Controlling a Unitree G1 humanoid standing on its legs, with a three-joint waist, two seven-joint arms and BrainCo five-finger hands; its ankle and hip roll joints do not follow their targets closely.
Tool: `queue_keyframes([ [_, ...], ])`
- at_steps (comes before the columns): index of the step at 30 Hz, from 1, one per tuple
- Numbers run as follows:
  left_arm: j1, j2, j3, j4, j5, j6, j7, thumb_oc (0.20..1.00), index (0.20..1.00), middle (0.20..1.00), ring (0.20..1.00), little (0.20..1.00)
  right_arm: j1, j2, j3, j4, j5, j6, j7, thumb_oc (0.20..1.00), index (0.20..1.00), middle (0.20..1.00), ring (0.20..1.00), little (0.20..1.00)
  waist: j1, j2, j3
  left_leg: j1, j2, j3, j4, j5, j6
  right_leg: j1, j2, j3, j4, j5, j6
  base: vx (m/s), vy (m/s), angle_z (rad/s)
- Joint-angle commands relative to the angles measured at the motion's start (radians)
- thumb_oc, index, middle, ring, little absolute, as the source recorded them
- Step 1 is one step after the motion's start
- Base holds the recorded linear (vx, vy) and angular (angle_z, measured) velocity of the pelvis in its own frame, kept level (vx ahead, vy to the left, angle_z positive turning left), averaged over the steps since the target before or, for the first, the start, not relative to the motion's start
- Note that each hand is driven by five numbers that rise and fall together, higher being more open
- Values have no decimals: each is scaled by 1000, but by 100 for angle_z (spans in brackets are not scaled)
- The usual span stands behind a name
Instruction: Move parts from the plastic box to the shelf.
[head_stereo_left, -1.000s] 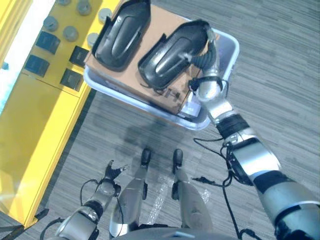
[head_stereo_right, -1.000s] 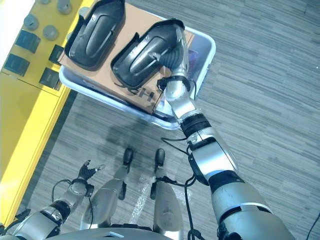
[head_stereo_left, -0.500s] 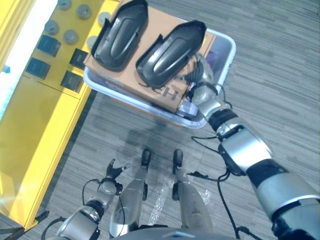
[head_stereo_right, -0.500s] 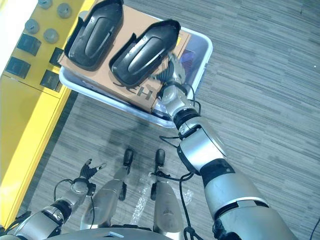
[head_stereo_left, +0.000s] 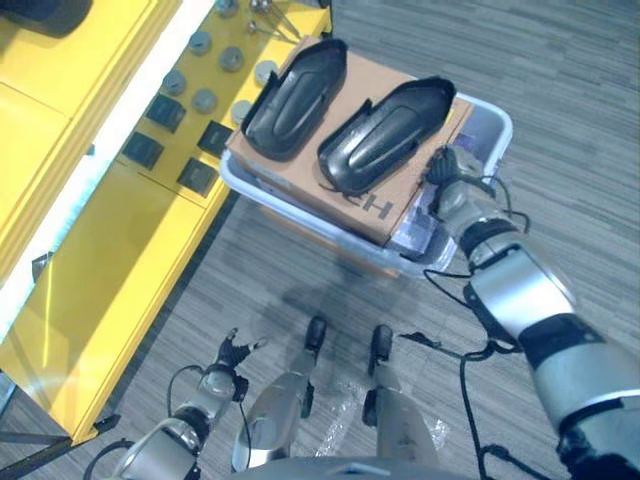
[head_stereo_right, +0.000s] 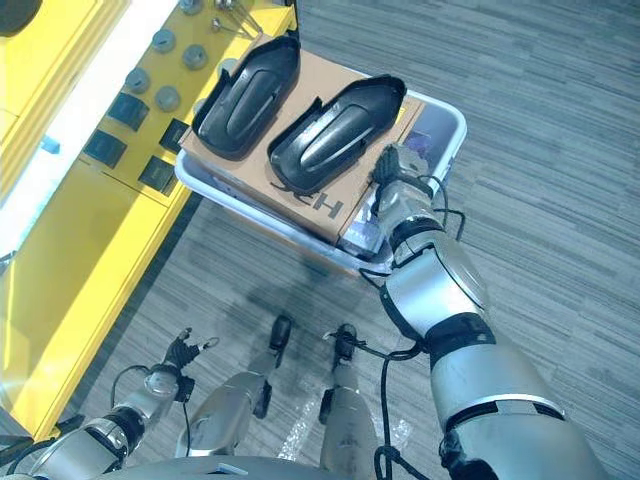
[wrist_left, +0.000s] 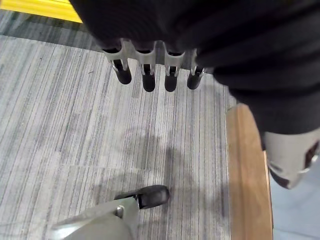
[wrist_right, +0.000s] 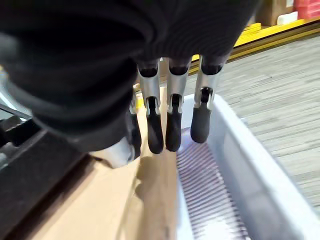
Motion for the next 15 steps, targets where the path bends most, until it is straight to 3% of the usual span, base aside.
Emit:
queue_keyframes([
  [1,-63,-19,-37,84,26,4,-17,1000,1000,1000,1000,1000,-23,-28,-8,15,8,-14,-26,241,241,241,241,241,-6,-46,10,-8,29,44,-3,-42,-67,102,-83,56,28,-137,97,0,0,0],
  [2,-63,-19,-32,88,25,5,-16,1000,1000,1000,1000,1000,-15,-26,-14,-2,16,-17,-35,790,790,790,790,790,-12,-48,9,-4,30,49,-3,-43,-67,101,-82,61,33,-139,96,0,0,0],
  [3,-63,-19,-28,90,26,7,-14,1000,1000,1000,1000,1000,-10,-26,-19,-30,24,-20,-51,1000,1000,1000,1000,1000,-17,-50,8,-1,32,54,-3,-45,-66,102,-82,65,36,-141,95,-20,7,-4],
  [9,-32,-30,13,97,31,4,13,1000,1000,1000,1000,1000,62,-24,-77,-450,35,-87,-175,1000,1000,1000,1000,1000,-53,-55,-16,40,41,96,-3,-65,-55,113,-76,100,44,-152,91,-1,0,-22],
  [10,-18,-33,19,87,33,0,15,1000,1000,1000,1000,1000,80,-37,-77,-562,36,-113,-166,1000,1000,1000,1000,1000,-53,-53,-27,52,40,100,-3,-67,-53,123,-77,101,44,-158,90,5,-22,-37],
  [15,10,-29,25,74,40,-5,3,1000,1000,1000,1000,1000,100,-47,-51,-713,64,-169,-106,1000,1000,1000,1000,1000,-46,-44,-40,68,40,96,-3,-67,-52,141,-80,95,48,-169,87,-4,-19,-3],
])
